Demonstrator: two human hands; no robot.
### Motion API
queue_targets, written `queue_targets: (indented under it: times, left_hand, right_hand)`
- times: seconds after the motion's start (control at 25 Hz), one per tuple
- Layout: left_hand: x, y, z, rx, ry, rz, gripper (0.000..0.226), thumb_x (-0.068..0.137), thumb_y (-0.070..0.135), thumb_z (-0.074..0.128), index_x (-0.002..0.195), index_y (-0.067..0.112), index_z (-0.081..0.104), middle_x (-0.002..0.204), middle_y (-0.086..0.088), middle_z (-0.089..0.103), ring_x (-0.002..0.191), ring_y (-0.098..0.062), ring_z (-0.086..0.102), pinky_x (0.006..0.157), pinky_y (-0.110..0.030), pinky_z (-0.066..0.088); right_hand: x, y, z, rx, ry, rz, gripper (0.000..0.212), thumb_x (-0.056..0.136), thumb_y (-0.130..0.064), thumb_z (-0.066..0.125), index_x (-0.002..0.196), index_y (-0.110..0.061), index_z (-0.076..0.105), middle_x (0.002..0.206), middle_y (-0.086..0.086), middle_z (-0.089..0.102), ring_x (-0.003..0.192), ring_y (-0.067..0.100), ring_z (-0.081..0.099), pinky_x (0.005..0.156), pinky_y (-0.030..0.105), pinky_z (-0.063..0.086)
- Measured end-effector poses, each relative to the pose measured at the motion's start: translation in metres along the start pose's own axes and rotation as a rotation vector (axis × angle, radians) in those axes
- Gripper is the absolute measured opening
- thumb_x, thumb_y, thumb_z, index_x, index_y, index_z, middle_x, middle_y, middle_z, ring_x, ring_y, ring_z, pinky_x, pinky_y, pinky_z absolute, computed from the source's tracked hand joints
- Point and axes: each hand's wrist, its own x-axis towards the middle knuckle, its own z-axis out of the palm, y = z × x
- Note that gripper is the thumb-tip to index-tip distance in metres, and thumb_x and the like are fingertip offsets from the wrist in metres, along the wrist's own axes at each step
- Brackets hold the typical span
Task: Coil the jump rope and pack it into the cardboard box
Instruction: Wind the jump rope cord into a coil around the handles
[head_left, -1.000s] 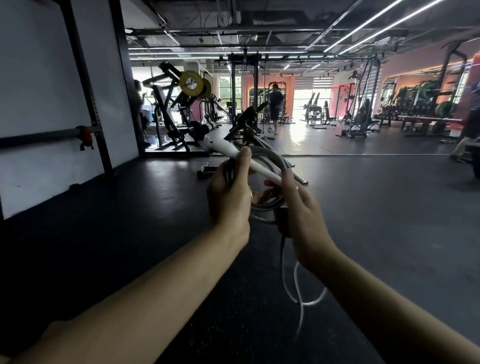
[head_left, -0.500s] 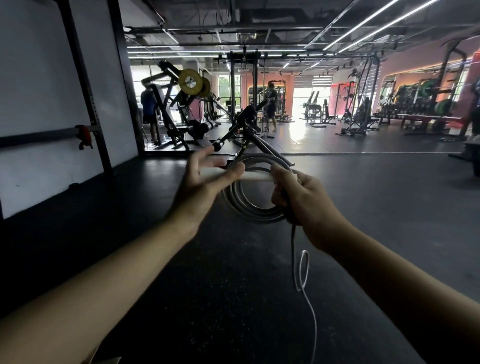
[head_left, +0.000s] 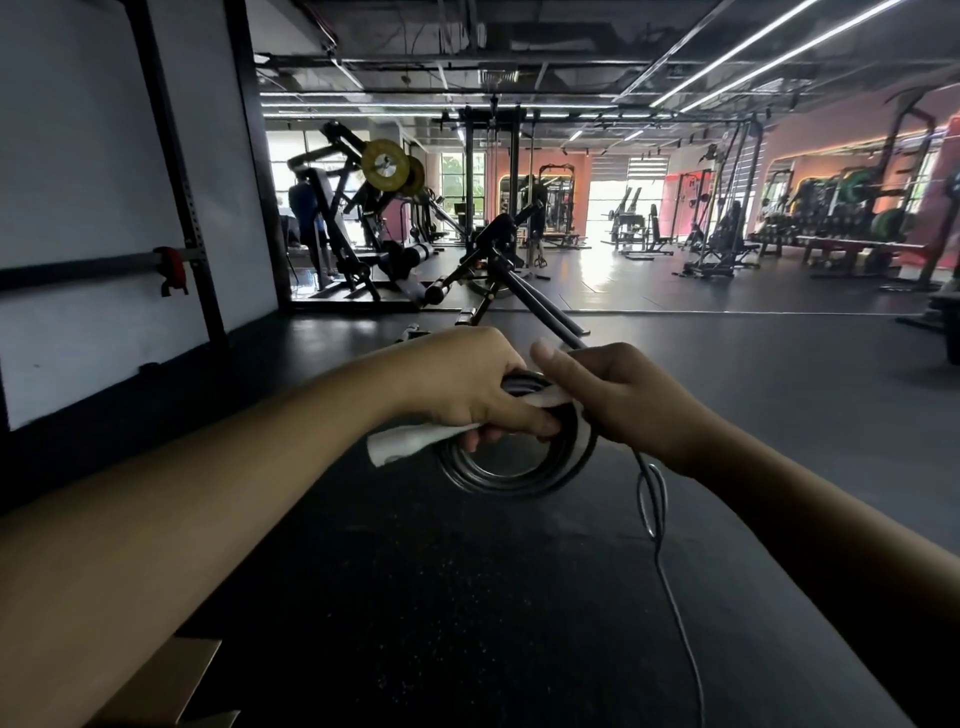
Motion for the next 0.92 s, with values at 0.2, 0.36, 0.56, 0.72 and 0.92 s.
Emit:
queue_targets:
  times: [0.2,0.36,0.56,0.72,0.92]
  left_hand:
    - [-0.011,-0.02,-0.012,-0.398,0.25,0.105,0.027,0.09,0.034,0.073,0.087,0.008,0.065,0.058,0.0,0.062,0.048,-0.015,0.059,0.05,-0.027,0.053]
    - [-0.005,-0.02,0.0,-0.911,0.555,0.211,0.026,0.098,0.028,0.063,0.084,0.007,0.056,0.05,0.006,0.048,0.041,-0.01,0.046,0.057,-0.032,0.059]
    - [0.019,0.015,0.048,-1.4,0.924,-0.027,0.032,0.098,0.042,0.062,0.079,0.016,0.061,0.051,0.009,0.052,0.049,-0.006,0.056,0.059,-0.021,0.053]
    - [0.029,0.031,0.075,-1.493,1.053,-0.177,0.04,0.097,0.052,0.059,0.07,0.022,0.062,0.061,0.008,0.071,0.057,-0.009,0.067,0.064,-0.028,0.053]
    - [0.031,0.017,0.085,-1.431,0.961,-0.183,0.037,0.096,0.045,0.064,0.069,0.022,0.072,0.067,0.01,0.074,0.077,-0.015,0.07,0.087,-0.042,0.056]
  right_hand:
    - [-0.017,0.035,-0.026,0.123,0.06,0.074,0.056,0.092,-0.054,0.053,0.068,-0.006,0.069,0.05,0.014,0.042,0.044,0.022,0.038,0.049,0.032,0.031]
    - [-0.027,0.05,-0.026,0.223,0.179,0.124,0.048,0.094,-0.049,0.056,0.079,-0.007,0.072,0.056,0.009,0.04,0.053,0.023,0.038,0.051,0.033,0.035]
    - [-0.005,0.045,0.025,0.605,0.142,0.234,0.068,0.085,-0.08,0.045,0.09,-0.016,0.066,0.066,-0.005,0.051,0.057,0.009,0.039,0.049,0.023,0.034]
    - [-0.013,0.029,0.055,0.709,0.297,0.133,0.054,0.099,-0.051,0.052,0.107,0.002,0.062,0.067,-0.001,0.059,0.06,0.006,0.052,0.054,0.018,0.042]
    - [-0.019,0.02,0.059,0.725,0.382,0.155,0.017,0.099,-0.027,0.061,0.094,-0.014,0.071,0.054,-0.003,0.055,0.042,0.01,0.044,0.04,0.022,0.033]
